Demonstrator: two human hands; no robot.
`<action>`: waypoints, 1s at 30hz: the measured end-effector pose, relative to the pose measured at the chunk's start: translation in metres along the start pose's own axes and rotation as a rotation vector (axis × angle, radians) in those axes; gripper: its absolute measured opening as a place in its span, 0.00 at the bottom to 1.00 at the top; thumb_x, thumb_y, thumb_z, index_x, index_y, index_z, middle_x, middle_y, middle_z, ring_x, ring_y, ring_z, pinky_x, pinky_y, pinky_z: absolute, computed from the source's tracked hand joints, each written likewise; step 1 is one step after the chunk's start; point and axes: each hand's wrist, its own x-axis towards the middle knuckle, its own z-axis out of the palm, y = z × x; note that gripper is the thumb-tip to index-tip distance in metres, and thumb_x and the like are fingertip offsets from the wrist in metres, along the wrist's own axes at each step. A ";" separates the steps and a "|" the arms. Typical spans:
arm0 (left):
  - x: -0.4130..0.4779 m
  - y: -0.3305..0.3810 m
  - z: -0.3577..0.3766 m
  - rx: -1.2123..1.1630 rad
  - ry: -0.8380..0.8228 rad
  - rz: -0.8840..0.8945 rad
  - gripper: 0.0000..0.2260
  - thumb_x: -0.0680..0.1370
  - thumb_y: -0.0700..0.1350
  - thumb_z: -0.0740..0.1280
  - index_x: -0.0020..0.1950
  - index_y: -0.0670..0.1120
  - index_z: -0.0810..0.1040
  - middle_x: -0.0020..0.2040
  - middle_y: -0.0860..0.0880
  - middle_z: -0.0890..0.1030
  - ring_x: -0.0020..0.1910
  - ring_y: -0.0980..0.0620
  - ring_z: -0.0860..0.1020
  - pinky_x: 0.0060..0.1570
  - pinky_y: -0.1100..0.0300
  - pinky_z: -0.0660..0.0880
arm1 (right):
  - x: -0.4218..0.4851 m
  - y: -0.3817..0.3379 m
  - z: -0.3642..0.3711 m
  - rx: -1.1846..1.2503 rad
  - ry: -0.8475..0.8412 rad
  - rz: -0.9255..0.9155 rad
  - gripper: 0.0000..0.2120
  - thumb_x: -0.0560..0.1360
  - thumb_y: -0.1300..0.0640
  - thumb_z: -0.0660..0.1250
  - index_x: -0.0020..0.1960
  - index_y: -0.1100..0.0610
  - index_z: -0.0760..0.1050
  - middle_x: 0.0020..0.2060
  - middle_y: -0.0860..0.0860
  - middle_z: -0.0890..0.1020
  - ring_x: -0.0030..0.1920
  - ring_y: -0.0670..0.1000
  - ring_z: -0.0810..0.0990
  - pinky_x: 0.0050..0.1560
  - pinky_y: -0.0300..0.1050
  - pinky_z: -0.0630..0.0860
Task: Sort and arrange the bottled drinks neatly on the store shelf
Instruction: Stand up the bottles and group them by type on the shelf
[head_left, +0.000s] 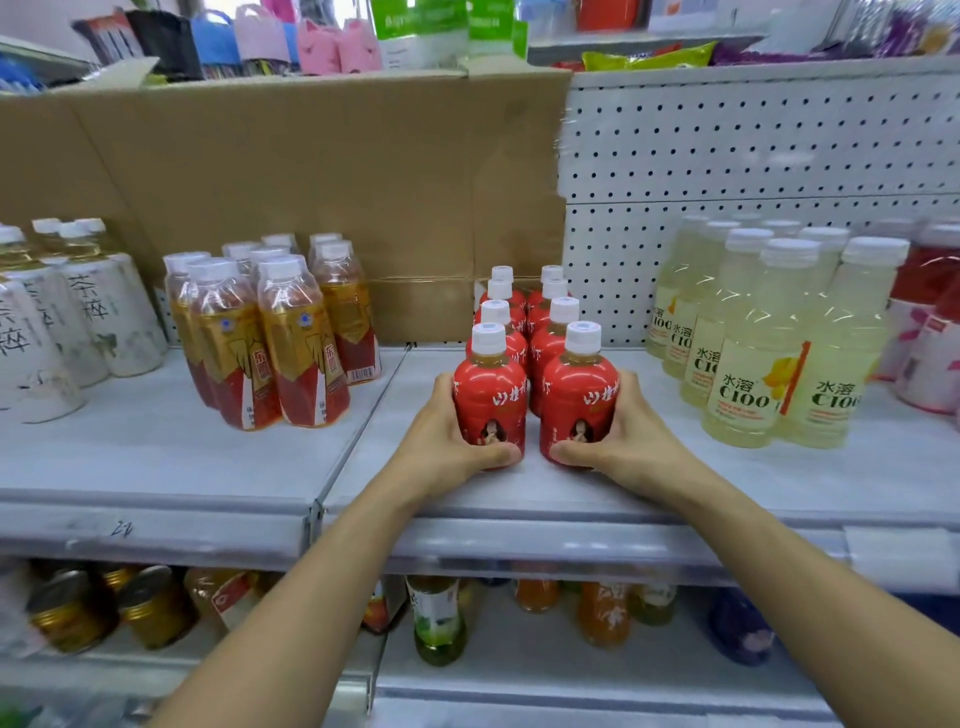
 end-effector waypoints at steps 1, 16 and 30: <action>0.000 0.000 0.000 -0.006 -0.003 0.000 0.40 0.67 0.45 0.82 0.69 0.58 0.60 0.61 0.56 0.75 0.58 0.58 0.76 0.56 0.64 0.73 | 0.000 0.001 0.000 0.008 0.002 0.000 0.37 0.65 0.55 0.81 0.62 0.49 0.59 0.51 0.44 0.77 0.48 0.38 0.77 0.43 0.30 0.71; -0.012 0.004 -0.001 0.105 0.056 0.060 0.41 0.70 0.50 0.78 0.76 0.53 0.58 0.70 0.52 0.72 0.67 0.52 0.73 0.66 0.56 0.71 | -0.015 -0.002 0.005 -0.074 0.282 -0.155 0.43 0.71 0.47 0.76 0.76 0.51 0.55 0.68 0.49 0.68 0.66 0.48 0.69 0.67 0.46 0.67; -0.029 -0.069 -0.182 0.283 0.654 0.476 0.24 0.74 0.44 0.74 0.67 0.48 0.69 0.59 0.55 0.68 0.60 0.54 0.70 0.60 0.59 0.72 | 0.019 -0.156 0.164 0.010 0.308 -0.551 0.25 0.76 0.52 0.70 0.69 0.54 0.66 0.63 0.48 0.72 0.64 0.46 0.71 0.66 0.39 0.69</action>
